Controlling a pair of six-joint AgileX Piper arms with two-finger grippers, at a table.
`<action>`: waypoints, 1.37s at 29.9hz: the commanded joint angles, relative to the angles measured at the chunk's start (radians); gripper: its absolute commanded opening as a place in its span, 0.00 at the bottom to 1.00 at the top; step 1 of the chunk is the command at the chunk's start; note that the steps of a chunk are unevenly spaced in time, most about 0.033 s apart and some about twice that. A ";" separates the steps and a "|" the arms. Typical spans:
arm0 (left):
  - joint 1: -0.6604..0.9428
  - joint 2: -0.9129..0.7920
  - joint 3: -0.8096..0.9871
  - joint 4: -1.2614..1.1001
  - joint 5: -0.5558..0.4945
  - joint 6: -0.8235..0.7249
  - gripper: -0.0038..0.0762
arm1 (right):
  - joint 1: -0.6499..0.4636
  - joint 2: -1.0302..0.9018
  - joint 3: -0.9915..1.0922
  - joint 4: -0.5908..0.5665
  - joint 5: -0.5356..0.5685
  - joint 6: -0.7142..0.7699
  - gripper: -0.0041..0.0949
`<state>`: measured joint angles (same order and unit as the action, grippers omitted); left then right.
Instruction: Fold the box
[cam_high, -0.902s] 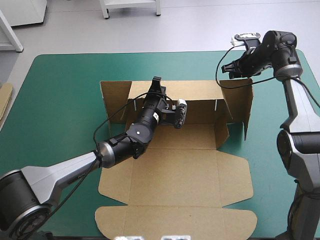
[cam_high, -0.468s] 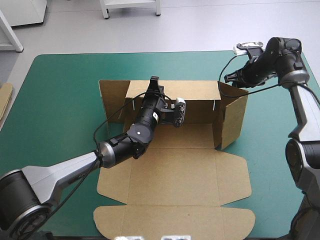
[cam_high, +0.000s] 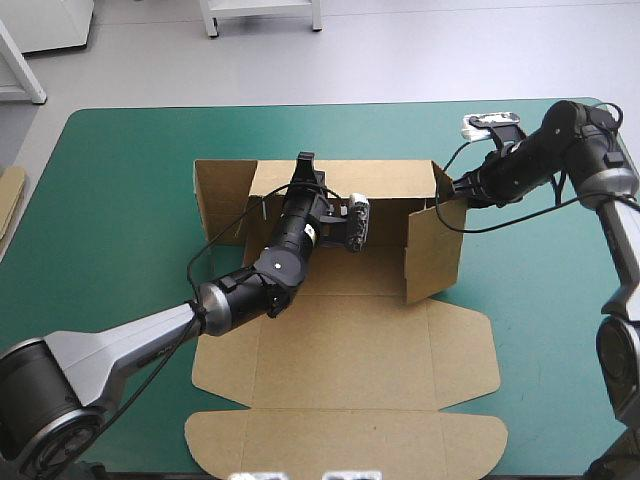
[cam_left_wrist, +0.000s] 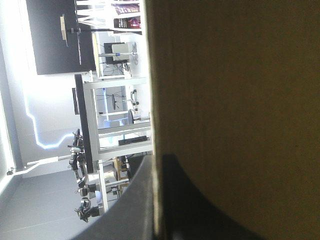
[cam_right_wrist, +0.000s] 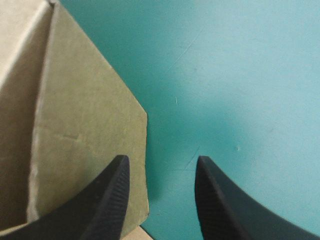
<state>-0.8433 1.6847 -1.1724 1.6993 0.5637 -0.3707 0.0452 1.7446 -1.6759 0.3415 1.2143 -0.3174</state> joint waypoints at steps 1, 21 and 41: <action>-0.005 -0.045 -0.025 0.035 0.048 -0.014 0.04 | -0.003 -0.128 0.049 0.038 -0.097 -0.040 0.44; -0.005 -0.045 -0.025 0.035 0.046 -0.014 0.04 | -0.003 -0.491 0.680 0.443 -0.535 -0.611 0.44; -0.005 -0.045 -0.027 0.038 0.063 -0.014 0.04 | 0.026 -0.408 0.725 0.663 -0.580 -0.883 0.66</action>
<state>-0.8433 1.6847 -1.1724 1.6990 0.5725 -0.3707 0.0520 1.3511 -0.9281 0.9588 0.6552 -1.1784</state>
